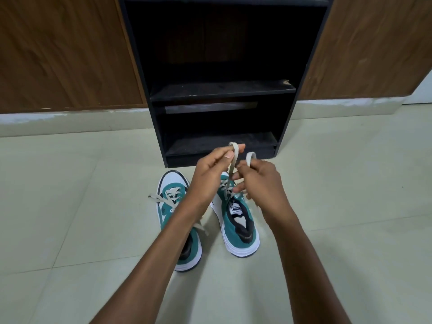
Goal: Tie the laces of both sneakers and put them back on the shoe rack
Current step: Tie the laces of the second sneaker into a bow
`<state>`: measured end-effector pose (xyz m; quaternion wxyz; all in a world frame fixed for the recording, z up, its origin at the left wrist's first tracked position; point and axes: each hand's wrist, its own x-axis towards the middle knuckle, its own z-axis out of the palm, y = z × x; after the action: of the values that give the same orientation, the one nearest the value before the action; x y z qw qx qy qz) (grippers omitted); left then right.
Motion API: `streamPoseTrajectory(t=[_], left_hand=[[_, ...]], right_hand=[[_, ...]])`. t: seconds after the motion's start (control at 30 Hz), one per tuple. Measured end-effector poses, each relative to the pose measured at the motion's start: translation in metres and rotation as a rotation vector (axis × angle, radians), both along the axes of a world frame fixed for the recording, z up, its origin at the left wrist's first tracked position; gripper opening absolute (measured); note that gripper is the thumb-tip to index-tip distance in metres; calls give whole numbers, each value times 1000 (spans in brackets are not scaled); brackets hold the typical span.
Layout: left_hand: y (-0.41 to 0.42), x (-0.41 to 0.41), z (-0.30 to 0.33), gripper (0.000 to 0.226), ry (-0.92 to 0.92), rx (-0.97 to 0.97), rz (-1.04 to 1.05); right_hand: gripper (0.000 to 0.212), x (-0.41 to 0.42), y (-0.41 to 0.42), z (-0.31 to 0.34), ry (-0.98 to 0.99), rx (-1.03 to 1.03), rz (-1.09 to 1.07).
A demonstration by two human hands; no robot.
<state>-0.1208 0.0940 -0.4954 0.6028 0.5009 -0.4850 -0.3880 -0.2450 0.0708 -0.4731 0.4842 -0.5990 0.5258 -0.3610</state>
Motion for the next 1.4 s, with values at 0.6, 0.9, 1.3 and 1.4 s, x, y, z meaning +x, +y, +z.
streamPoseTrajectory(t=[0.6,0.9,1.3,1.4], left_hand=[[0,27,0,39,-355,-89,-176],[3,28,-9,43,-874,-168,13],[5,14,-35,19,-1225,-500,305],[7,6,-29,18,-1051,-296,181]], right_hand=[[33,-13,-1,4,241,-196,253],[32,-14,-4,-2,207,-217,72],[24,-11,-11,-18,-30,3,-121],[36,-10,-5,-18,-120,-55,-199]])
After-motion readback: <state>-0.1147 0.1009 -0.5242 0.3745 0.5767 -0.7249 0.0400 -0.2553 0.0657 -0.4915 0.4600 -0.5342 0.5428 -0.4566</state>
